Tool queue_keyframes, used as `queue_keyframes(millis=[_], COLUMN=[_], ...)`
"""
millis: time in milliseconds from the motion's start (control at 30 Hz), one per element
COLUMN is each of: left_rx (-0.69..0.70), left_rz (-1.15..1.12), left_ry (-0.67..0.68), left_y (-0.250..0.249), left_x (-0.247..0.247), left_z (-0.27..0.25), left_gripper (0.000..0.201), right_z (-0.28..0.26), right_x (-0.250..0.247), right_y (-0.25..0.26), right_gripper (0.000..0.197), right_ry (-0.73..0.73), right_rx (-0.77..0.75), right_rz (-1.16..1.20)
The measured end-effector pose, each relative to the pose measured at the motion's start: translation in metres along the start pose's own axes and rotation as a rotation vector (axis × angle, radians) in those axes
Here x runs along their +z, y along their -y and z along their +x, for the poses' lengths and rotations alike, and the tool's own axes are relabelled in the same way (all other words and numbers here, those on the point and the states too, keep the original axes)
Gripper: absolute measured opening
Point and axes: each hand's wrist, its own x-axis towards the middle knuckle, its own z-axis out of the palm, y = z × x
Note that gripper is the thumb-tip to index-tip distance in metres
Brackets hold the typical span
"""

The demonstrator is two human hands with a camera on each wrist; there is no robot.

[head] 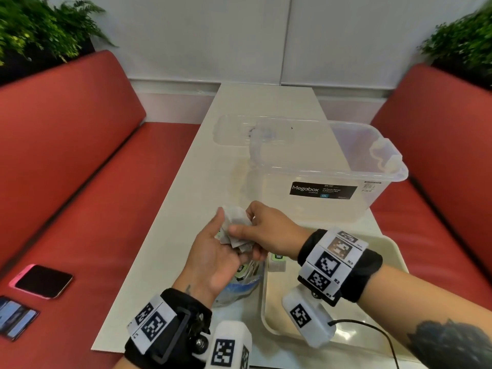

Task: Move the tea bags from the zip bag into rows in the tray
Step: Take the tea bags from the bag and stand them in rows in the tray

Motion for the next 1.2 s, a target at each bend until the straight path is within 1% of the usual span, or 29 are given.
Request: queue_keyframes(millis=[67, 133, 233, 267, 300, 333, 367, 433, 467, 500, 533, 633, 700, 767, 867, 900, 1000, 1033, 1067, 1167, 1200], left_rx=[0.021, 0.019, -0.013, -0.021, -0.032, -0.047, -0.067, -0.104, -0.122, -0.144, -0.163, -0.199, -0.225, -0.27, -0.314, -0.315, -0.301, -0.289, -0.266, -0.2, -0.177], left_rz=[0.031, 0.014, -0.036, -0.036, -0.03, -0.016, 0.0, 0.043, 0.065, 0.077, 0.079, 0.065, 0.048, -0.008, -0.057, -0.071, -0.091, -0.08, -0.049, 0.03, 0.04], left_ry=[0.011, 0.004, -0.027, -0.02, -0.005, 0.017, 0.044, 0.092, 0.105, 0.118, 0.128, 0.126, 0.139, 0.183, 0.194, 0.19, 0.207, 0.2, 0.179, 0.115, 0.106], left_y=[0.002, 0.002, -0.001, -0.002, -0.003, -0.005, -0.006, -0.007, -0.008, -0.008, -0.007, -0.004, -0.002, -0.001, 0.0, 0.0, 0.003, 0.004, 0.005, 0.01, 0.012], left_x=[0.001, -0.001, -0.004, -0.004, -0.005, -0.004, -0.003, -0.001, -0.002, -0.002, -0.002, -0.003, -0.005, -0.005, -0.008, -0.008, -0.008, -0.007, -0.006, -0.004, -0.004], left_z=[-0.001, 0.0, 0.002, 0.002, 0.001, 0.0, -0.001, -0.003, -0.003, -0.004, -0.003, -0.003, -0.002, -0.002, 0.0, 0.001, 0.0, -0.001, -0.002, -0.003, -0.003], left_gripper=[0.035, 0.029, 0.024, 0.023, 0.021, 0.019, 0.02, 0.026, 0.029, 0.032, 0.035, 0.048, 0.055, 0.066, 0.069, 0.072, 0.078, 0.077, 0.072, 0.038, 0.035], right_z=[-0.001, -0.003, -0.007, -0.007, -0.006, -0.005, -0.003, -0.002, -0.003, -0.003, -0.003, -0.004, -0.005, -0.005, -0.006, -0.007, -0.007, -0.007, -0.007, -0.005, -0.005], right_x=[-0.002, -0.007, -0.017, -0.022, -0.027, -0.033, -0.04, -0.052, -0.056, -0.059, -0.061, -0.065, -0.067, -0.068, -0.068, -0.069, -0.071, -0.071, -0.071, -0.072, -0.073], right_y=[0.001, 0.003, 0.008, 0.008, 0.009, 0.01, 0.012, 0.015, 0.016, 0.017, 0.016, 0.012, 0.008, 0.004, 0.003, 0.003, 0.003, 0.002, 0.003, 0.003, 0.003], right_gripper=[0.041, 0.044, 0.049, 0.046, 0.037, 0.025, 0.021, 0.043, 0.048, 0.048, 0.043, 0.026, 0.022, 0.018, 0.011, 0.01, 0.018, 0.02, 0.022, 0.023, 0.021], right_ry=[-0.055, -0.078, -0.121, -0.156, -0.19, -0.196, -0.164, -0.002, 0.086, 0.149, 0.179, 0.161, 0.143, 0.137, 0.117, 0.107, 0.075, 0.06, 0.036, -0.035, -0.049], right_rx=[-0.019, -0.044, -0.032, -0.05, -0.094, -0.15, -0.215, -0.306, -0.324, -0.341, -0.353, -0.349, -0.32, -0.289, -0.298, -0.304, -0.31, -0.307, -0.303, -0.267, -0.246], right_rz=[-0.148, -0.279, -0.352, -0.351, -0.329, -0.286, -0.234, -0.204, -0.222, -0.24, -0.24, -0.125, -0.074, -0.073, -0.045, -0.022, 0.015, 0.017, 0.021, 0.025, 0.018])
